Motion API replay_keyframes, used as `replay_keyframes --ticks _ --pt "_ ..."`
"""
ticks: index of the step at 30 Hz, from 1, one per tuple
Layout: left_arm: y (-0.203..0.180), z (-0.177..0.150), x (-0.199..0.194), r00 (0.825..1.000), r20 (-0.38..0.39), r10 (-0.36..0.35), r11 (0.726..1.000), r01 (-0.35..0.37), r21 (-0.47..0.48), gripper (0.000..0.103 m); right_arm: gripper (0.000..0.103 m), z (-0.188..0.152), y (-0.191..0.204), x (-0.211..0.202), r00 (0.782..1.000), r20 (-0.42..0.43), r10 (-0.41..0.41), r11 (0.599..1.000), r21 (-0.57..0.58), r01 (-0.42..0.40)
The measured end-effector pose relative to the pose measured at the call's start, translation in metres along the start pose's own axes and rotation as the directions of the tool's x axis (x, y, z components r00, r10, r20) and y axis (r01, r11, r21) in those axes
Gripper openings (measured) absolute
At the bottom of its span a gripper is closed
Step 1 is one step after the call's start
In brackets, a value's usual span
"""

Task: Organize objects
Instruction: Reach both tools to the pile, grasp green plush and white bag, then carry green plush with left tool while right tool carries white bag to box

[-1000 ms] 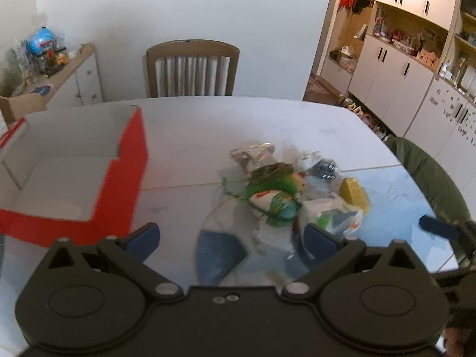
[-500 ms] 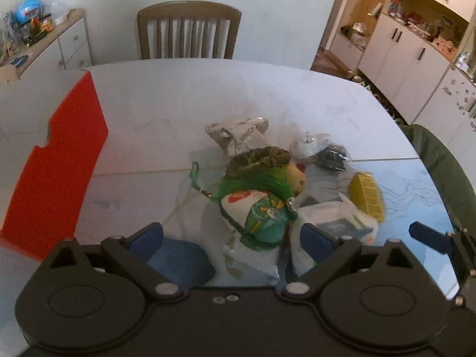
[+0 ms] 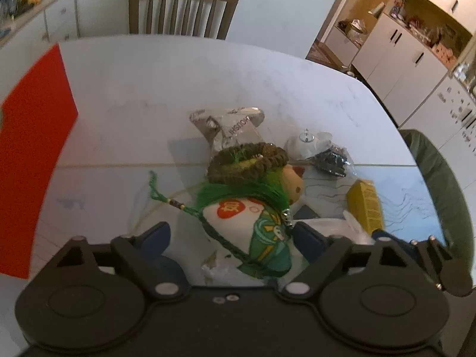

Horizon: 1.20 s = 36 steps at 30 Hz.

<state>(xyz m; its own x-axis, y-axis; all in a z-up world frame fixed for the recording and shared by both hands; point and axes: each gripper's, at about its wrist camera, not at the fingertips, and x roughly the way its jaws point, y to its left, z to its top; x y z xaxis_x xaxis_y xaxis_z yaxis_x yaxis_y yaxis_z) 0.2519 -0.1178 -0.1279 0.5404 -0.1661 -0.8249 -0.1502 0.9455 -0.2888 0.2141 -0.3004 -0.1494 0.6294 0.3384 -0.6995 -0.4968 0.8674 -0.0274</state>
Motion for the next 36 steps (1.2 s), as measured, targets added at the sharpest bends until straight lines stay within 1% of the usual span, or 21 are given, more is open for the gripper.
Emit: replay_keyframes --ticks 3,4,6,8,9,11,12,14,17,22,25,30,36 --pt "0.001 0.001 0.0 1.0 -0.002 -0.024 1.0 0.024 -0.006 0.074 0.093 0.0 0.0 0.0 1.0 -0.003 0.008 1.0 0.001 -0.008" --pt "0.001 0.001 0.0 1.0 0.001 -0.028 1.0 0.028 -0.005 0.072 0.09 0.0 0.0 0.0 1.0 -0.004 0.012 1.0 -0.003 -0.012" --pt "0.002 0.002 -0.002 0.999 0.0 -0.04 0.999 0.04 -0.01 0.063 0.085 0.0 0.002 -0.001 1.0 -0.008 0.008 1.0 -0.016 -0.008" --pt "0.002 0.002 -0.004 0.999 0.003 -0.053 0.998 0.053 -0.015 0.059 0.078 -0.002 0.003 -0.002 1.0 -0.011 0.001 1.0 -0.027 -0.001" --pt "0.002 0.001 -0.005 0.999 0.005 -0.048 0.999 0.048 -0.011 0.056 0.076 -0.002 0.003 -0.002 1.0 -0.012 -0.004 1.0 -0.03 0.004" --pt "0.002 0.001 -0.006 0.999 0.009 -0.044 0.999 0.044 -0.003 0.055 0.064 -0.003 0.004 -0.004 1.0 -0.016 -0.019 0.999 -0.034 0.019" --pt "0.002 0.0 -0.007 0.999 0.014 -0.041 0.999 0.041 -0.003 0.054 0.061 -0.004 0.004 -0.005 1.0 -0.016 -0.027 0.999 -0.034 0.026" --pt "0.002 0.0 -0.009 0.999 0.021 -0.036 0.999 0.036 -0.005 0.053 0.048 -0.004 0.002 -0.008 0.999 -0.017 -0.032 0.999 -0.03 0.032" --pt "0.005 -0.001 -0.012 0.999 0.029 -0.029 1.0 0.029 -0.011 0.053 0.037 -0.006 0.001 -0.012 0.999 -0.016 -0.031 0.999 -0.03 0.03" --pt "0.009 -0.005 -0.027 0.998 0.058 -0.031 0.999 0.032 -0.022 0.053 0.026 -0.006 -0.001 -0.019 1.0 -0.007 -0.019 1.0 -0.008 0.019" --pt "0.009 -0.008 -0.043 0.996 0.091 -0.012 1.0 0.013 -0.006 0.053 0.021 -0.007 -0.001 -0.027 1.0 0.002 -0.006 1.0 0.013 0.006" --pt "0.009 -0.014 -0.069 0.99 0.141 0.0 1.0 -0.004 0.022 0.053 0.021 -0.007 0.0 -0.045 1.0 0.023 0.006 0.999 0.037 -0.007" --pt "0.015 -0.019 -0.107 0.981 0.191 -0.012 0.999 0.005 0.037 0.053 0.021 -0.003 0.002 -0.071 0.999 0.037 0.035 0.996 0.076 -0.038"
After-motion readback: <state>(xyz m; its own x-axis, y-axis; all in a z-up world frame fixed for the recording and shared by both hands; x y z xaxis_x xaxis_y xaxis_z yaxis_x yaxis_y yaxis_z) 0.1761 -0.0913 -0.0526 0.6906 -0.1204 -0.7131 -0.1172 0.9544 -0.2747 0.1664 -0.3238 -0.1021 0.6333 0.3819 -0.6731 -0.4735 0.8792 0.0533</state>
